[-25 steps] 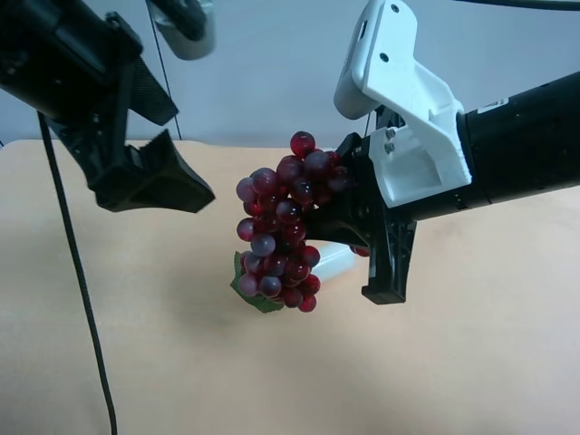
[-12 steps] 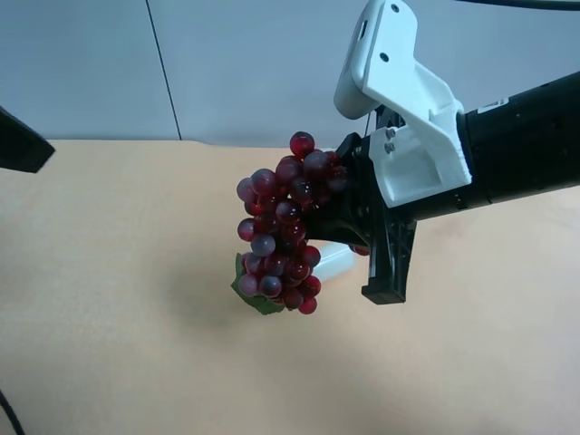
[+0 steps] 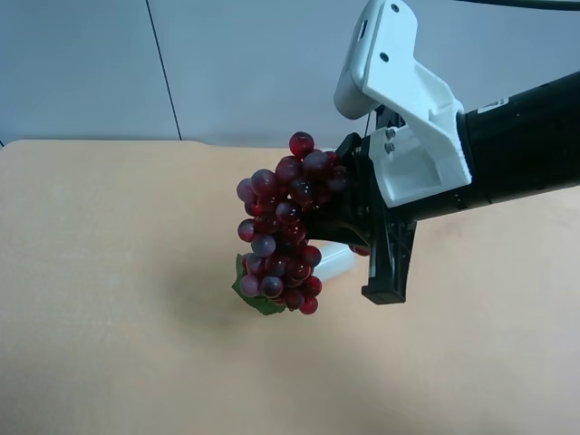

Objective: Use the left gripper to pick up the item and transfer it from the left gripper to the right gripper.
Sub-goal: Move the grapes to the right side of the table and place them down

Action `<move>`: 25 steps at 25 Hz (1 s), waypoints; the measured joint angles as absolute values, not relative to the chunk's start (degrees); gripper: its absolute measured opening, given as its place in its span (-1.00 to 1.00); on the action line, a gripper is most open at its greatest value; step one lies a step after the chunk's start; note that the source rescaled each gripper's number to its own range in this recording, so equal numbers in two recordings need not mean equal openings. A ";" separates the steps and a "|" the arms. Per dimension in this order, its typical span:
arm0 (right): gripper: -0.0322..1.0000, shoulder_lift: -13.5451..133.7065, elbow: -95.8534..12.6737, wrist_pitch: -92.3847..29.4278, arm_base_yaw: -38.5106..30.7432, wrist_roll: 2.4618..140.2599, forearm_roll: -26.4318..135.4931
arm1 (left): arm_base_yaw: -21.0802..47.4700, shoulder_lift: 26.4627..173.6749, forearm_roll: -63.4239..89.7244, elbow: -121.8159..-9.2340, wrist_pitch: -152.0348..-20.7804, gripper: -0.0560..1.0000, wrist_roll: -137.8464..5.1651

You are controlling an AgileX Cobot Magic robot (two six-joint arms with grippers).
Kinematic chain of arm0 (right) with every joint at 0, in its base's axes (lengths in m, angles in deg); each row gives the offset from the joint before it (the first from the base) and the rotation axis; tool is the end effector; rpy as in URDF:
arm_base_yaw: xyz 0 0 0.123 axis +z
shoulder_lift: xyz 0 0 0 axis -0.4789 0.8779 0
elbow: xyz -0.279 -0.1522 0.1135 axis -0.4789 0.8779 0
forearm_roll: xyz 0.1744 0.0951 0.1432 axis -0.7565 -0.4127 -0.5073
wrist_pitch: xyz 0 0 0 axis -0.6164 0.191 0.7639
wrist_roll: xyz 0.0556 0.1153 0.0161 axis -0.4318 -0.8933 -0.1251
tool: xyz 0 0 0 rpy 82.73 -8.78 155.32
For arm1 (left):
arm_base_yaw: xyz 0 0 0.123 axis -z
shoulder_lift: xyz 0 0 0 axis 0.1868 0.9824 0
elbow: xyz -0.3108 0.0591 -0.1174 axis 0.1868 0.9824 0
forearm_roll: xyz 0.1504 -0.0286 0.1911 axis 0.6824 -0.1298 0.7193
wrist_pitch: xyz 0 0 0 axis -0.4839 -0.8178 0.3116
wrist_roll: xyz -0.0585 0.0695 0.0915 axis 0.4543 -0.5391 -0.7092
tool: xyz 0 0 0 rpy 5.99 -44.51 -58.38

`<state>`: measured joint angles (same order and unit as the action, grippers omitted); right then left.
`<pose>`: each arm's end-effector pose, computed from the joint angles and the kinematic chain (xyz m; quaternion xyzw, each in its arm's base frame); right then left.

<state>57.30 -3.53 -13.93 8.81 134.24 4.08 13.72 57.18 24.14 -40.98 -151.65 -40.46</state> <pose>0.1689 0.1915 0.3027 -0.5625 0.6844 0.2015 0.4177 0.0250 -0.0171 0.3843 0.2557 0.8667 -0.0823 0.4204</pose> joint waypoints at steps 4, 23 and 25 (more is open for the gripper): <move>-0.93 57.30 -3.53 -13.93 8.81 134.24 4.08 | 13.72 46.89 24.09 -32.07 -151.95 0.98 -37.89; -0.93 57.30 -3.53 -15.36 8.81 133.29 4.04 | 13.72 26.75 21.95 -17.17 -147.70 0.99 -35.01; -0.93 57.30 -3.53 -15.82 8.81 132.76 4.03 | 13.72 26.75 22.23 -16.61 -145.97 0.99 -35.08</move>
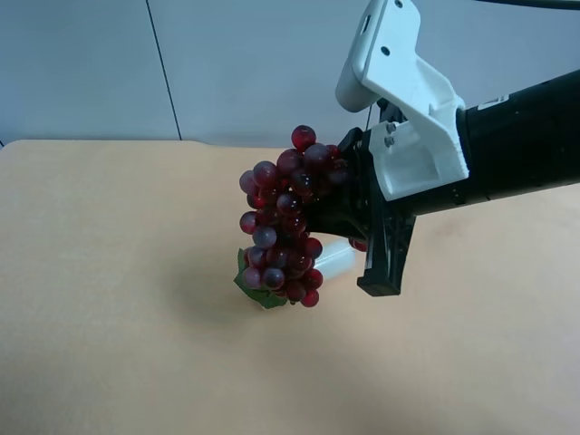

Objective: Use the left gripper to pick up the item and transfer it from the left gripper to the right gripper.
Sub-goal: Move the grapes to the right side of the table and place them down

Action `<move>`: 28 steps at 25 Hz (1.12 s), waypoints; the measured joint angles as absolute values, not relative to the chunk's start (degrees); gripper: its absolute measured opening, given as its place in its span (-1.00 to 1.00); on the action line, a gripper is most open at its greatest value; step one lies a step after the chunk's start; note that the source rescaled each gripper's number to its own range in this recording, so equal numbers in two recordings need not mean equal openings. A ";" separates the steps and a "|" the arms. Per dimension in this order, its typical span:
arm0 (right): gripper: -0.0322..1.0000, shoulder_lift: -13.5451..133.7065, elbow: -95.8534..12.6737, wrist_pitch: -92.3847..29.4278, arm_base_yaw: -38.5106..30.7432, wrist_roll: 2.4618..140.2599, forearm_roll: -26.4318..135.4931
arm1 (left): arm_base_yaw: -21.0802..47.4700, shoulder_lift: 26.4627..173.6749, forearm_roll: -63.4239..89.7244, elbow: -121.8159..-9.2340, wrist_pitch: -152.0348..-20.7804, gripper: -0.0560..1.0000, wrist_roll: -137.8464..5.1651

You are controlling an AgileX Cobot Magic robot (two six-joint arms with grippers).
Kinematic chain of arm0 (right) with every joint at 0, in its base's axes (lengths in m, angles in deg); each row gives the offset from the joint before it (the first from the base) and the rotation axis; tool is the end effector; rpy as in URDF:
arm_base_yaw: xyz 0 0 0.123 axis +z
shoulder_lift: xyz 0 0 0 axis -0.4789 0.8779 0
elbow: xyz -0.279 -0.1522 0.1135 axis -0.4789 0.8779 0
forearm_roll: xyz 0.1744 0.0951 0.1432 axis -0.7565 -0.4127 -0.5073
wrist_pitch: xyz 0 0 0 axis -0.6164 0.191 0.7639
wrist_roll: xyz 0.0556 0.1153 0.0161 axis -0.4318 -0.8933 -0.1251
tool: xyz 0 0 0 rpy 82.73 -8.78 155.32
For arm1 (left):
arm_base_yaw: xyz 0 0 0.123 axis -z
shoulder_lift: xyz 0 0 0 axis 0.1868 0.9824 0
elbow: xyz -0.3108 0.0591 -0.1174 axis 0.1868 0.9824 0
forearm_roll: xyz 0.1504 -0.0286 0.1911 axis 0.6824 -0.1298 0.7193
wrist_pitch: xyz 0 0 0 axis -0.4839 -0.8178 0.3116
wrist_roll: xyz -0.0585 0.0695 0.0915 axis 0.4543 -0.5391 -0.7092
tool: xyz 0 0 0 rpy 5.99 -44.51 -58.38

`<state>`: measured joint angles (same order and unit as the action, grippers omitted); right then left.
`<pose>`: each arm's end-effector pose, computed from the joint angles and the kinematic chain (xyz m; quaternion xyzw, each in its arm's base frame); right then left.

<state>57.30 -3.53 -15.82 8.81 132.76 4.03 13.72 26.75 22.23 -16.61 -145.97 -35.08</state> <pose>0.1729 0.1905 0.3038 -0.5461 0.6944 0.1967 0.4253 -0.0373 0.0073 0.2622 0.2046 0.8298 -0.1352 0.5012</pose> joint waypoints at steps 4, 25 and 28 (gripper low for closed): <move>-0.93 57.30 -3.53 -16.09 8.81 132.24 3.97 | 13.72 26.75 23.34 -14.89 -143.53 0.99 -35.13; -0.93 57.67 -17.18 -2.40 8.81 76.77 42.84 | -4.57 26.75 23.41 -14.83 -143.30 0.99 -35.13; -0.93 57.67 -21.21 6.46 8.81 66.10 52.18 | -10.91 26.75 23.41 -14.83 -143.30 0.99 -35.13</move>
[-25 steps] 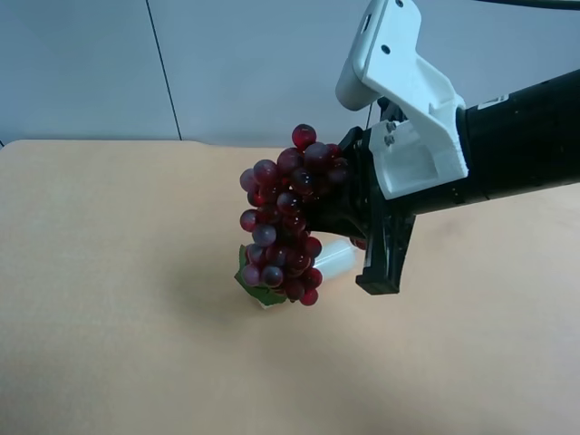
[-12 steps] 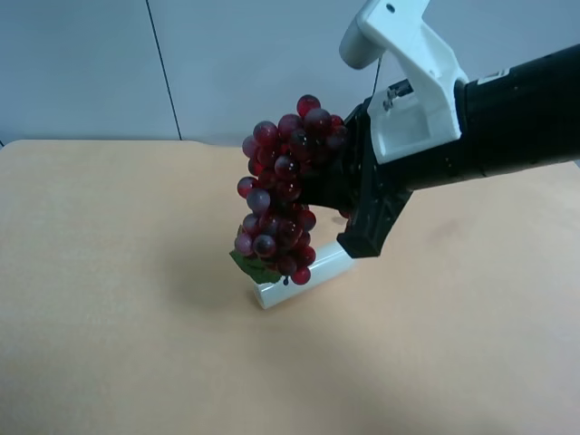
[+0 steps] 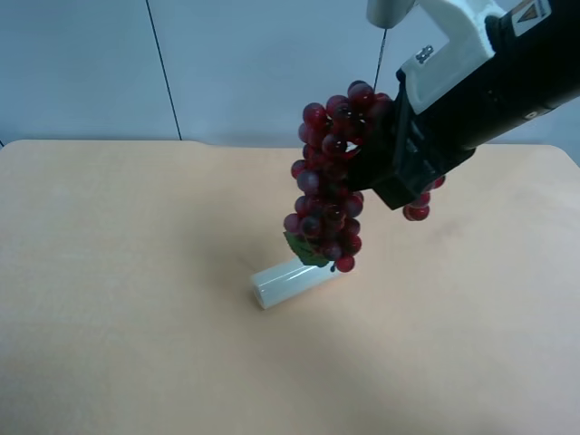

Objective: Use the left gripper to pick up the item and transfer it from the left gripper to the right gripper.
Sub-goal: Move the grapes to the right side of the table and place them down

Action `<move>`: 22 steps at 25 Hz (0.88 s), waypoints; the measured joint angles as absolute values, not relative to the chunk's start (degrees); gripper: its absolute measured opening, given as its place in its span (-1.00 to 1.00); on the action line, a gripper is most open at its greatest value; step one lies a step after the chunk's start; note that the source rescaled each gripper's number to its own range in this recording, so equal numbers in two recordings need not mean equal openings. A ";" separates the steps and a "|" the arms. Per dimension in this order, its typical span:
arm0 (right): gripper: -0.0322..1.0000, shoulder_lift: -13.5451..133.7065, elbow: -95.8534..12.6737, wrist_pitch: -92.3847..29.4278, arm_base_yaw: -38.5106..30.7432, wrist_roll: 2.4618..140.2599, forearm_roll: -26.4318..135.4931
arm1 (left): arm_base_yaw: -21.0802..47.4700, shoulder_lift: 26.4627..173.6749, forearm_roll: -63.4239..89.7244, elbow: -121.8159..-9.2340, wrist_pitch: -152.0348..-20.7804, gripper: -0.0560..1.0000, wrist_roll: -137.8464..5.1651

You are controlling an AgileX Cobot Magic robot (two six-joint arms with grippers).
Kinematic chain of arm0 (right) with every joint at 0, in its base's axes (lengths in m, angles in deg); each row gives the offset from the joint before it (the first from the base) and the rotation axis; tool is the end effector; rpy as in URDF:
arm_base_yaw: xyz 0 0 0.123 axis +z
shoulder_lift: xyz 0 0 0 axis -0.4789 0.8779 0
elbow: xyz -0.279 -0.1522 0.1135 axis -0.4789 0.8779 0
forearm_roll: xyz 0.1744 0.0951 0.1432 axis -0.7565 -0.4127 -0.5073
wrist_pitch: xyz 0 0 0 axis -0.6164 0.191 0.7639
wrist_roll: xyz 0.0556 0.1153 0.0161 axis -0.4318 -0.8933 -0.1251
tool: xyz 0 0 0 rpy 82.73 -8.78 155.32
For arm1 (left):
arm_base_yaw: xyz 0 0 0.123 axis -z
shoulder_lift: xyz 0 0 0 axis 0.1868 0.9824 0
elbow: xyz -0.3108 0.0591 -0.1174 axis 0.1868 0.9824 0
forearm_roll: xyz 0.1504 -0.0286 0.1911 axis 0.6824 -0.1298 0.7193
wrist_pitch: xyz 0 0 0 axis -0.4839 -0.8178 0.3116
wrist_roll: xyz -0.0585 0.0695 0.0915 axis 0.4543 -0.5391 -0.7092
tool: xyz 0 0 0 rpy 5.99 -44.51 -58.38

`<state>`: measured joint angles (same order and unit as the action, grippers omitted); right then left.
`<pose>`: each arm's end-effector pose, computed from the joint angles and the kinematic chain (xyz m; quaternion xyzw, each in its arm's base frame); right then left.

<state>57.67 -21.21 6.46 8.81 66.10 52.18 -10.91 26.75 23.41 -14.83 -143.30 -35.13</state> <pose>0.1870 0.1643 0.3477 -0.4036 0.8550 0.1344 0.2967 -0.0310 -0.0064 0.2581 0.0213 0.8507 -0.0146 0.5251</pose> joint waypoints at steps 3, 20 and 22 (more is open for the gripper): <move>-0.93 57.67 -24.28 13.63 8.15 58.65 58.54 | -15.39 26.75 23.41 -14.83 -143.30 0.99 -35.13; -0.93 58.09 -26.01 21.76 -22.34 55.31 57.30 | -19.87 26.75 23.41 -14.83 -143.24 1.00 -35.13; -0.93 59.64 -26.16 21.28 -24.49 55.31 57.30 | -19.87 26.75 23.41 -14.83 -143.24 1.00 -35.13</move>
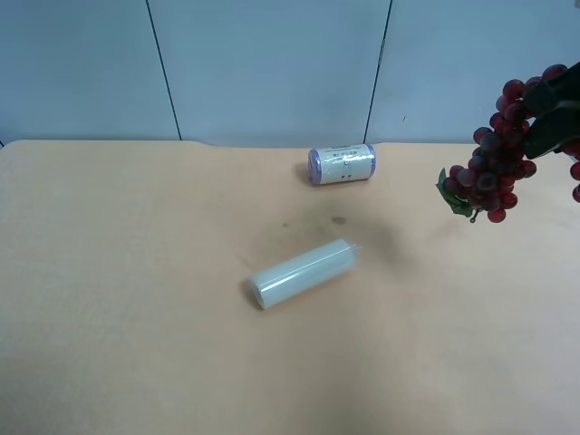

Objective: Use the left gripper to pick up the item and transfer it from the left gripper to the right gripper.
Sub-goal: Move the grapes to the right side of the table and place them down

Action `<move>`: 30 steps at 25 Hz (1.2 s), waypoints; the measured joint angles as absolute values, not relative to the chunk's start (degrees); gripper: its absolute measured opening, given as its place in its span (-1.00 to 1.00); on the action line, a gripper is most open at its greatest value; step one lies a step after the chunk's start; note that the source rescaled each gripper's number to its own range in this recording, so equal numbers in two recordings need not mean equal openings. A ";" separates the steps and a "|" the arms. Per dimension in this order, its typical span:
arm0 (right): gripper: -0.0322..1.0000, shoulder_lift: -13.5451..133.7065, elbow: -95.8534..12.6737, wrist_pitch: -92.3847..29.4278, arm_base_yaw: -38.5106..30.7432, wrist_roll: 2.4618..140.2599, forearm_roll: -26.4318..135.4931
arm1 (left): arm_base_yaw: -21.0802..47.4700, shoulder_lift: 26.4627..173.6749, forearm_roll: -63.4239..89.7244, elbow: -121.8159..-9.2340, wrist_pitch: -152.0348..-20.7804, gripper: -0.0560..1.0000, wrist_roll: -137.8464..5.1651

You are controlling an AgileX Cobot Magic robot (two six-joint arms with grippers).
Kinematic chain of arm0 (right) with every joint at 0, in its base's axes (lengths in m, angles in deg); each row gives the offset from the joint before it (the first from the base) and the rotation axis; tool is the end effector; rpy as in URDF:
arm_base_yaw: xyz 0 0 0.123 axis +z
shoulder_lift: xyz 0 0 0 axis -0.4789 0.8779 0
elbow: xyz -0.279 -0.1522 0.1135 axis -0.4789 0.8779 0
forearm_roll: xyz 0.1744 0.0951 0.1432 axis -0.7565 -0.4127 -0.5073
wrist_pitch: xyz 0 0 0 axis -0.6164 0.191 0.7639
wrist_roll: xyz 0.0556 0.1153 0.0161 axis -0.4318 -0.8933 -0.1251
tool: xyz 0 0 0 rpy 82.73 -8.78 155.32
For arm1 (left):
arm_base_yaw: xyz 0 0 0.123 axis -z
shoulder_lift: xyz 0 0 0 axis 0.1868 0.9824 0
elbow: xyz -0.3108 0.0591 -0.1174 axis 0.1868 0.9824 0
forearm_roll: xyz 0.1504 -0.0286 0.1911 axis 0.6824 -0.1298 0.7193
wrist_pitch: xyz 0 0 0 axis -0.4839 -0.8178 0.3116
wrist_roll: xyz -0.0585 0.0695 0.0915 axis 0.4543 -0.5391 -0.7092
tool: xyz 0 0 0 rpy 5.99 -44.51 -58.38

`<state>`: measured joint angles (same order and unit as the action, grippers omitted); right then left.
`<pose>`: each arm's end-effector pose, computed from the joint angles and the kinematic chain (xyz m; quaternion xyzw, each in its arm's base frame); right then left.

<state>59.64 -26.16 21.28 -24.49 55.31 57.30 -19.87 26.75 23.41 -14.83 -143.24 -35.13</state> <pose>0.2352 0.0272 0.3480 -0.0810 0.9719 0.0380 0.2178 -0.0296 -0.0112 0.2582 -0.0452 0.8495 0.0265 0.5250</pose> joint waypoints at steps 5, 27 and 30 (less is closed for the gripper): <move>-0.93 66.21 -26.45 15.49 -27.14 55.36 57.30 | -19.87 26.75 23.41 -14.83 -143.24 1.00 -35.13; -0.93 86.33 -24.86 8.92 -24.55 57.04 56.86 | -19.87 26.75 23.41 -14.83 -143.24 1.00 -35.13; -0.93 86.28 -22.21 8.44 -23.61 56.71 56.86 | -19.87 26.75 23.41 -14.83 -143.24 1.00 -35.13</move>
